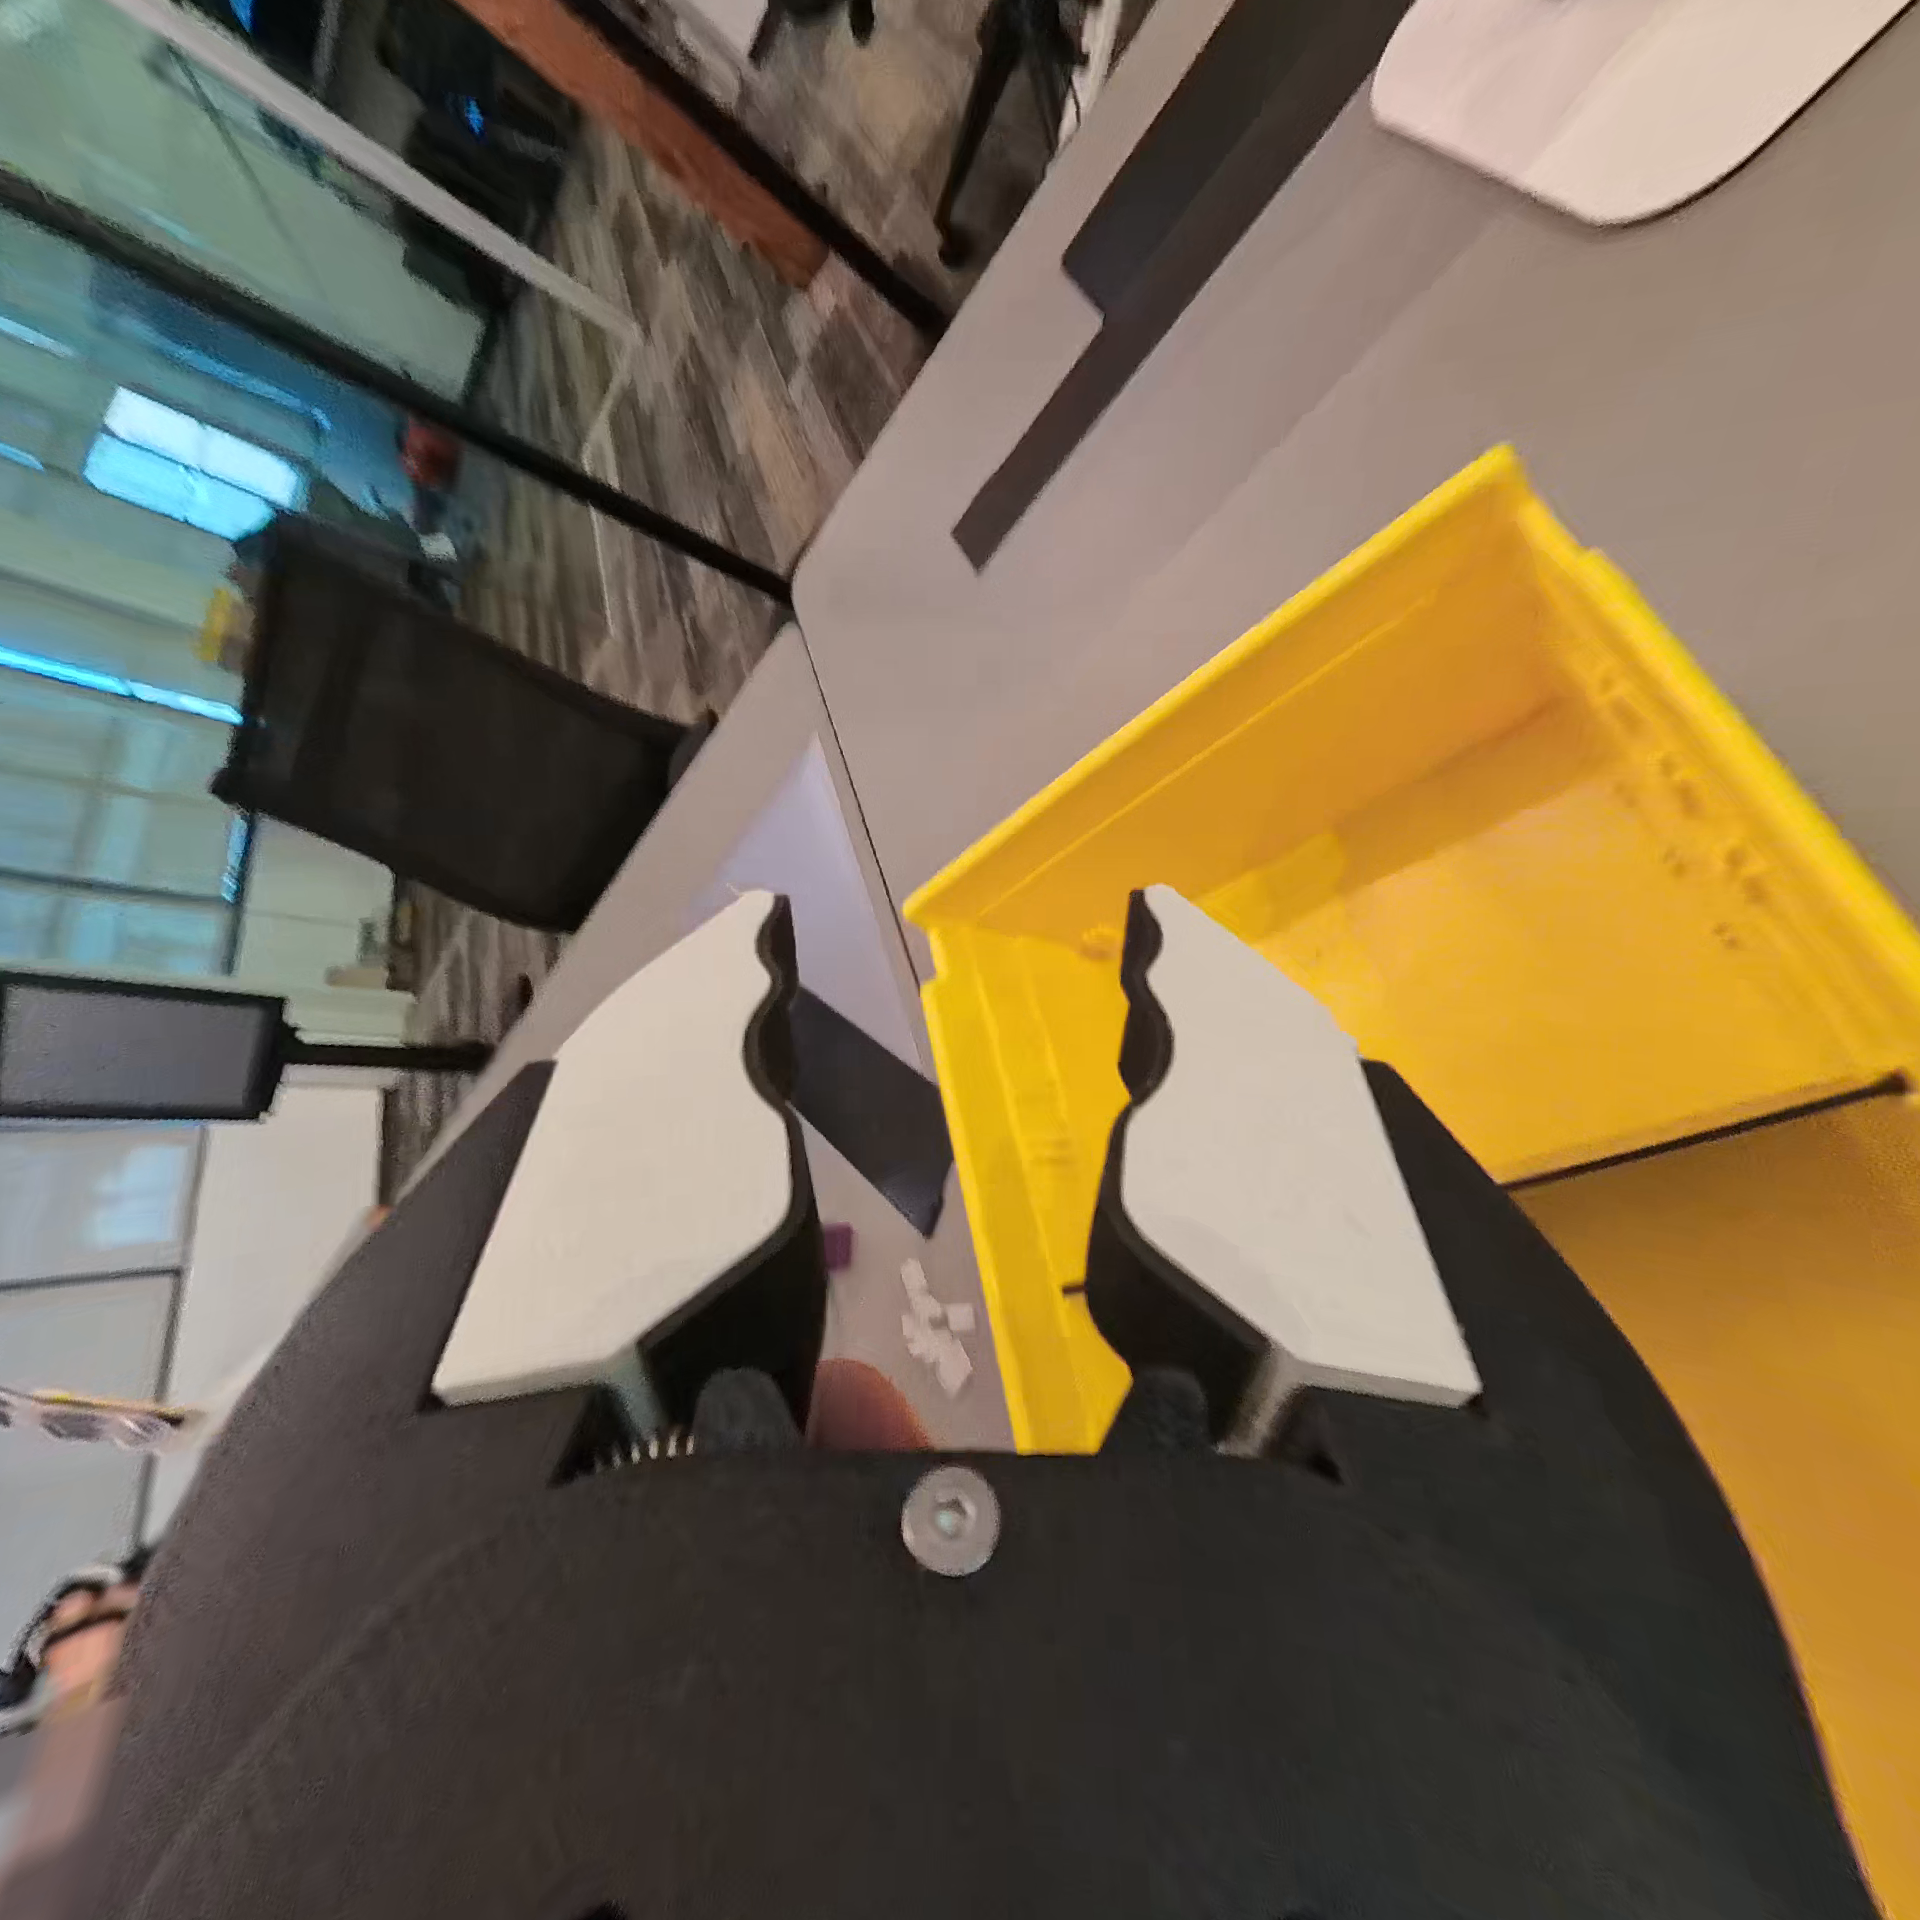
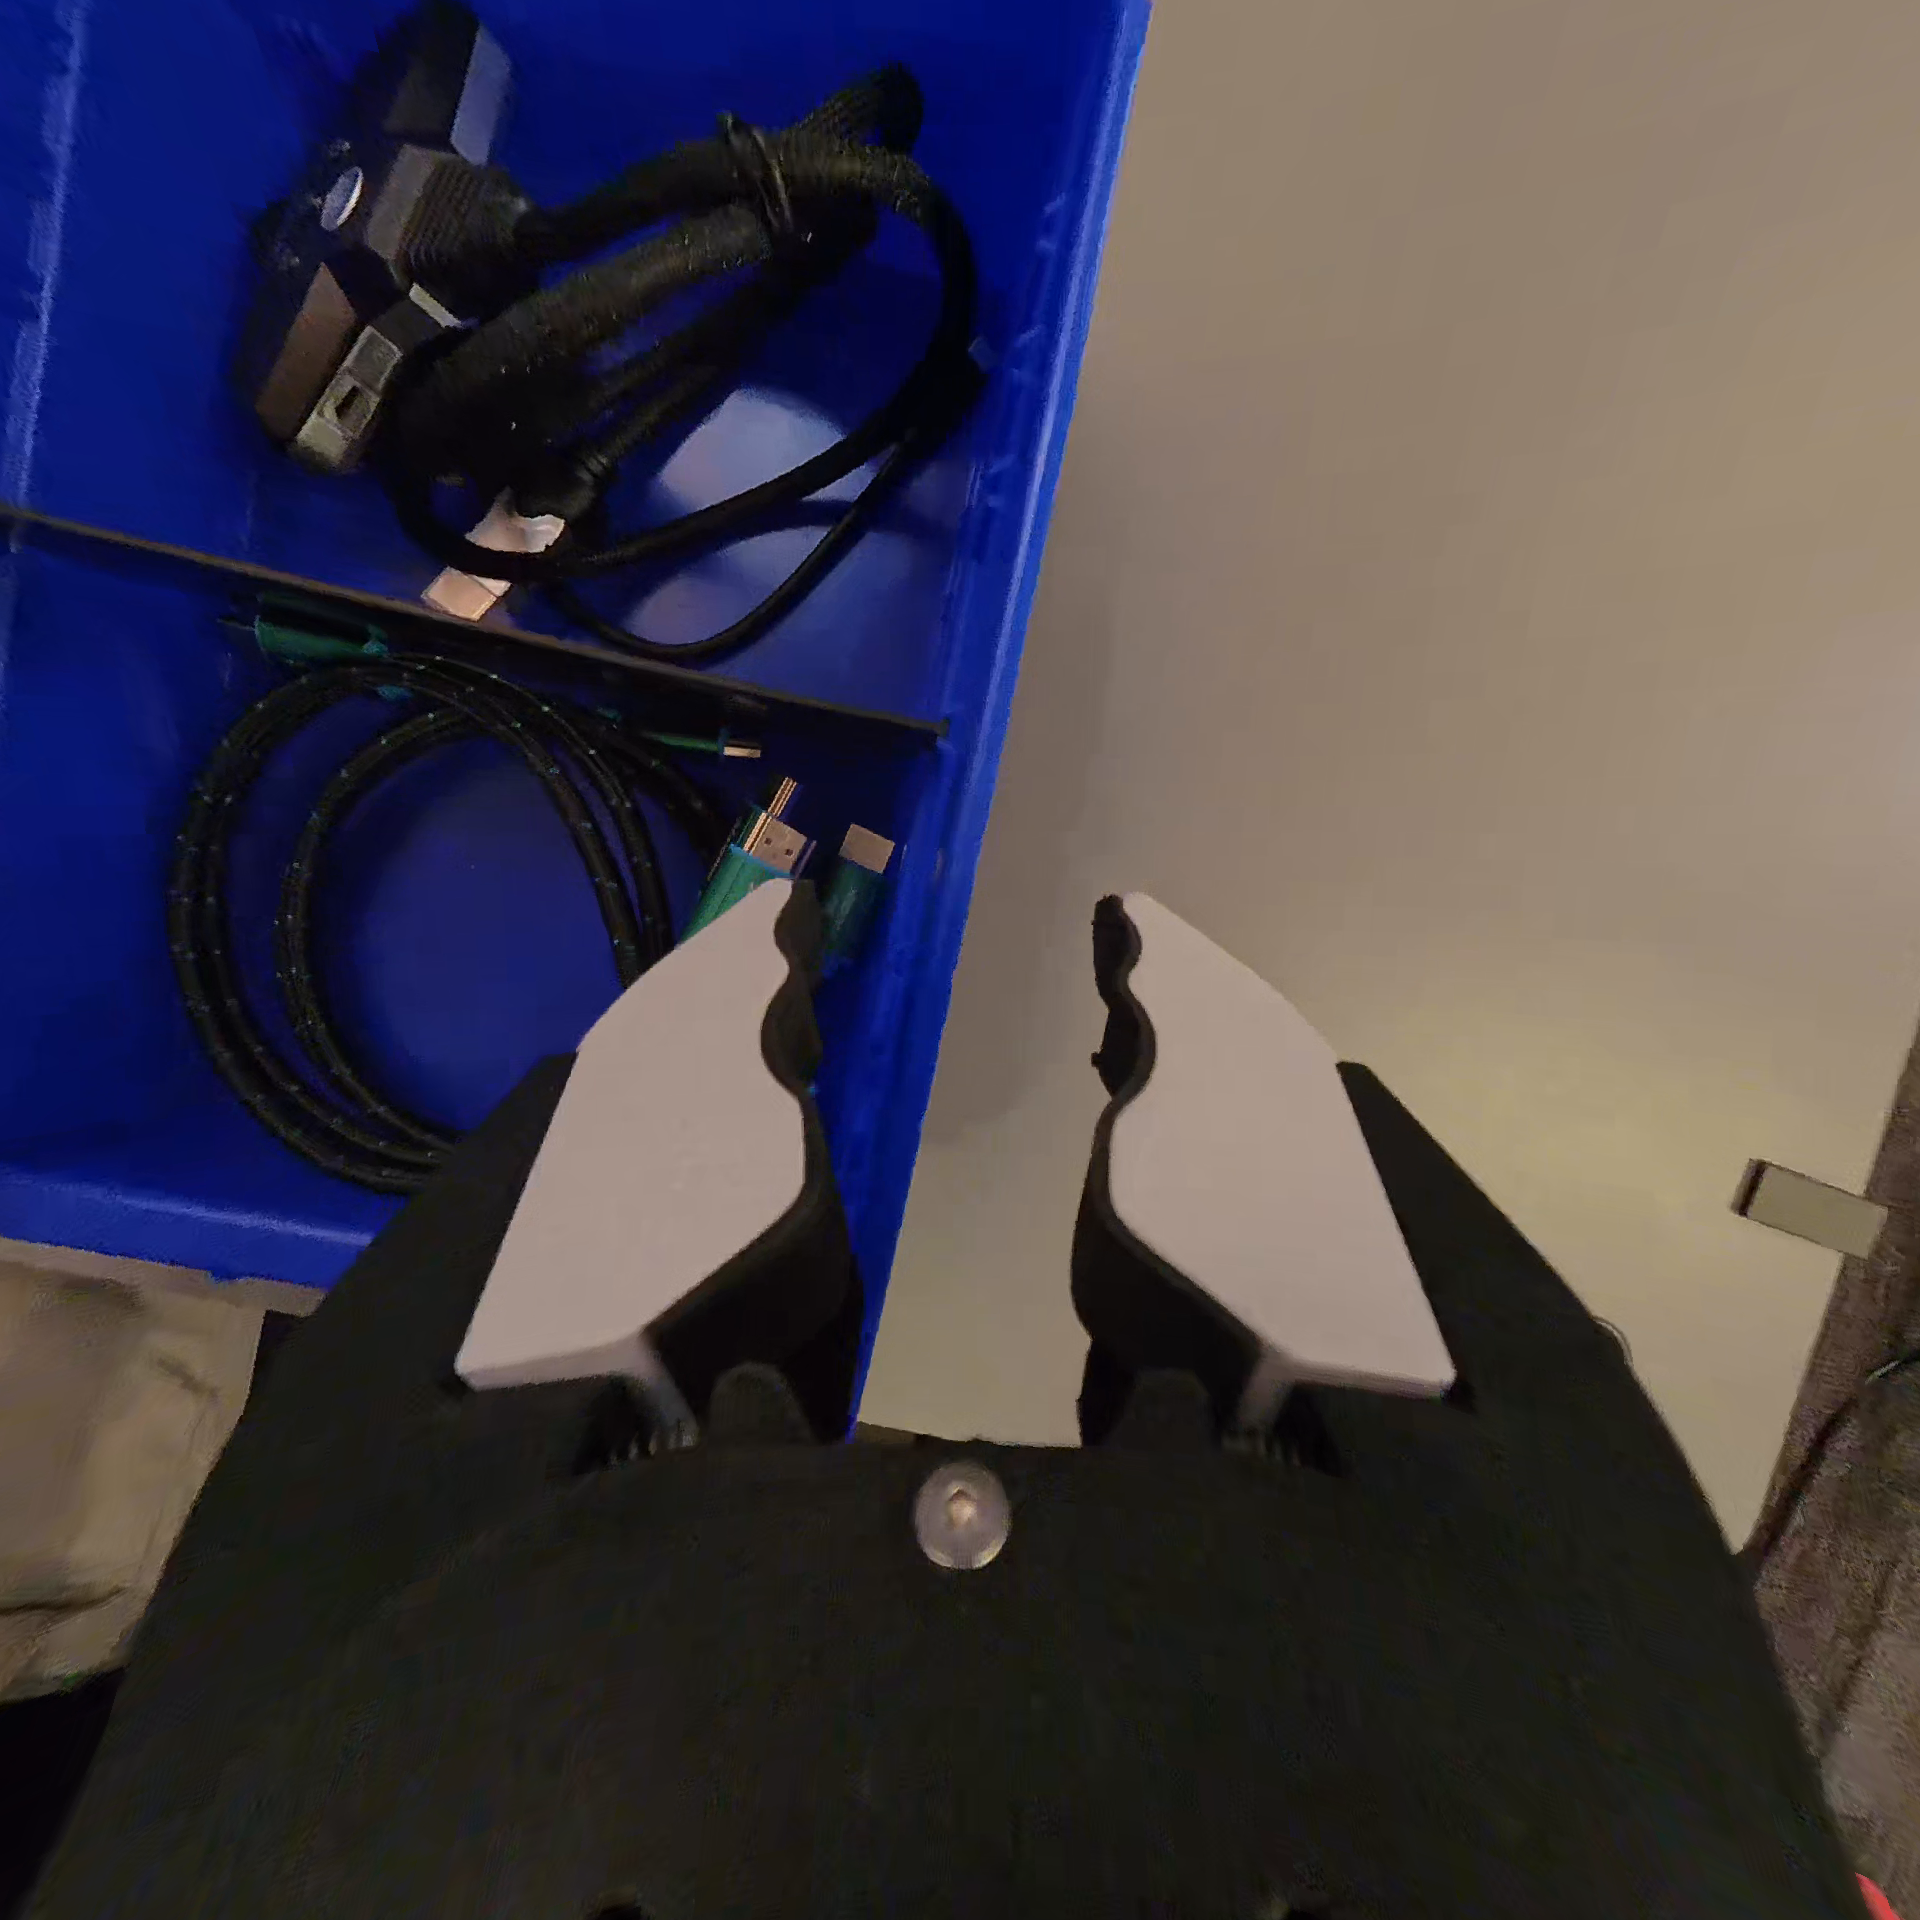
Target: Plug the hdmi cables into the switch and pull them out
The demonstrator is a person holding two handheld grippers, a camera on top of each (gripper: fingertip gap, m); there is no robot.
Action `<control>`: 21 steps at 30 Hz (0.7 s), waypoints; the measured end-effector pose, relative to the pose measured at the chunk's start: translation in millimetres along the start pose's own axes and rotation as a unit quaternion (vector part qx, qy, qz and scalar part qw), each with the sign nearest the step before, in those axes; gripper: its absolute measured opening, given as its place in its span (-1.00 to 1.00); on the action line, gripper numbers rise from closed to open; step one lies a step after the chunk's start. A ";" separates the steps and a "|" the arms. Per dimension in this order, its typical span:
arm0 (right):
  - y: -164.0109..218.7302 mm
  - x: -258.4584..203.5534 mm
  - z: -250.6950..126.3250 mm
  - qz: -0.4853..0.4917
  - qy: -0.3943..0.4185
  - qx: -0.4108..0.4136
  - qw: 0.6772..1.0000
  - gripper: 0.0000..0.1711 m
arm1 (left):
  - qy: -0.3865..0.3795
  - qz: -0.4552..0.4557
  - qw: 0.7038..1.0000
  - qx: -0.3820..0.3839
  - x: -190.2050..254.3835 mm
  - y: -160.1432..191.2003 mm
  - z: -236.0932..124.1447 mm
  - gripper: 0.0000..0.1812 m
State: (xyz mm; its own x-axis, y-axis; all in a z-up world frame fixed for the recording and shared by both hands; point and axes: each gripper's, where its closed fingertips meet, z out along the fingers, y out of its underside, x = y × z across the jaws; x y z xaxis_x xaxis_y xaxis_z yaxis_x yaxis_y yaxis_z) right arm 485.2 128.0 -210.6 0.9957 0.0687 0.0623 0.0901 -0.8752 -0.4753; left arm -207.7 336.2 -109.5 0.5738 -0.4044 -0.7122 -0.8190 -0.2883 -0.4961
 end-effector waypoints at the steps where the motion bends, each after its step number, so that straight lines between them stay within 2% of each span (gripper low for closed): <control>1: 3.4 -1.9 2.7 0.000 -0.006 -0.008 1.000 -0.44 | 0.009 -0.012 1.000 -0.019 -3.8 12.6 4.3 -0.34; 4: 14.0 -7.9 10.7 -0.005 -0.025 -0.033 0.999 -0.57 | 0.036 -0.045 0.995 -0.079 -13.9 57.6 17.4 -0.36; 10: 18.7 -19.0 22.0 -0.005 -0.058 -0.044 0.997 -0.60 | 0.124 -0.117 0.970 -0.174 -2.7 135.4 35.6 -0.30; 13: 19.8 -21.3 26.0 -0.004 -0.062 -0.050 0.997 -0.60 | 0.182 -0.146 0.953 -0.192 17.9 156.5 42.9 -0.30; 16: 19.9 -21.1 26.9 -0.001 -0.066 -0.048 0.997 -0.67 | 0.209 -0.190 0.942 -0.182 26.3 163.1 50.6 -0.45; 19: 21.4 -21.9 29.1 0.003 -0.074 -0.048 0.996 -0.73 | 0.243 -0.217 0.930 -0.168 38.3 163.9 54.7 -0.71; 21: 22.5 -22.1 31.3 0.002 -0.076 -0.051 0.996 -0.74 | 0.248 -0.223 0.928 -0.170 39.5 164.9 55.8 -0.75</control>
State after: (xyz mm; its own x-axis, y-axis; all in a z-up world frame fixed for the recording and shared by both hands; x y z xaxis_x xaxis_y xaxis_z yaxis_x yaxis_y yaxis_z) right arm 465.9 121.8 -250.1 0.9887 0.1290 -0.0763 0.0903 -0.9192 -0.3832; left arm -320.4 321.2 -247.2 0.8555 -0.5044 -0.1168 -0.4996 -0.7451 -0.4418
